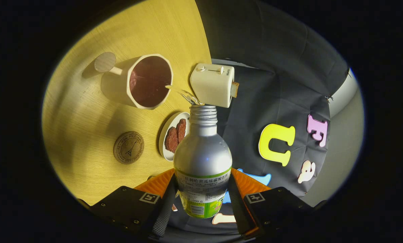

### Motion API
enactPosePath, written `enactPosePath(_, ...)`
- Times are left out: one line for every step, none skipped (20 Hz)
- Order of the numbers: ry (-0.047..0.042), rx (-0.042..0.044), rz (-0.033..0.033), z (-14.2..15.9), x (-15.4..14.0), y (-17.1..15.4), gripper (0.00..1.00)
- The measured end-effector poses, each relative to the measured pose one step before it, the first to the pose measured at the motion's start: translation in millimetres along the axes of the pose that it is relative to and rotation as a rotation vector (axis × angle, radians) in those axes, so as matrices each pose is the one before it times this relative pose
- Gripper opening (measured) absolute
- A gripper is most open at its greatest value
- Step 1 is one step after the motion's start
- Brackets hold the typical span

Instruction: Take the bottle from table, then pour the juice into the cup, finally place the bottle on the coaster

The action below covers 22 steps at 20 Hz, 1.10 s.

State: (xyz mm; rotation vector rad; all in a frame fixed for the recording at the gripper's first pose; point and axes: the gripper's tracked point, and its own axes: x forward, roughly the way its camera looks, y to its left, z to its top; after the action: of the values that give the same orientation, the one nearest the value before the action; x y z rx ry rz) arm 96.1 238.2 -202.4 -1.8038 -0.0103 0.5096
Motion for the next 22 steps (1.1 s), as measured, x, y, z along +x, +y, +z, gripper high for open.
enactPosePath(0.00092,-0.00264,0.00061,-0.77,0.39,0.57,0.77)
enactPosePath(0.00099,-0.003,0.00014,-0.24,0.23,-0.19,0.77)
enactPosePath(0.00198,-0.00128,0.00123,-1.1,0.57,0.54,0.77)
enactPosePath(0.00078,-0.00204,0.00405,-0.36,0.44,1.56,0.77)
enactPosePath(0.00135,-0.00728,0.00208,-0.59,0.29,0.92,0.77)
enactPosePath(-0.00163,-0.00548,0.00065,0.2,-0.28,0.65,0.77)
enactPosePath(-0.00143,-0.00119,0.00165,-0.17,-0.99,0.98,0.77)
enactPosePath(-0.00007,0.0003,0.00565,-0.23,0.34,1.55,0.77)
enactPosePath(0.00291,0.00012,0.00434,-0.16,-0.3,1.48,0.77)
enactPosePath(0.00133,-0.00111,0.00061,0.66,0.51,-0.09,0.77)
enactPosePath(-0.00133,-0.00266,-0.00211,1.08,-1.06,-0.71,0.77)
enactPosePath(-0.00117,-0.00307,-0.00177,0.19,0.28,-0.15,0.77)
enactPosePath(-0.00037,-0.00227,0.00004,0.38,-0.24,0.17,0.77)
enactPosePath(0.00053,-0.00316,0.00049,-0.41,0.42,0.27,0.77)
enactPosePath(0.00298,-0.0043,-0.00032,-0.84,0.04,-0.23,0.77)
enactPosePath(0.00317,-0.00361,0.00121,-0.09,0.81,0.34,0.77)
enactPosePath(0.00202,-0.00255,0.00255,-0.75,-0.48,0.58,0.77)
enactPosePath(0.00141,-0.00507,-0.00179,-0.51,0.26,-0.31,0.77)
enactPosePath(0.00416,-0.00965,-0.00377,-0.7,-0.18,-0.25,0.77)
enactPosePath(0.0019,-0.00783,-0.00467,0.51,0.28,-1.69,0.77)
enactPosePath(-0.00009,-0.00313,-0.00062,0.44,-0.06,-0.74,0.77)
enactPosePath(-0.00087,-0.0027,-0.00052,0.05,0.82,0.59,0.77)
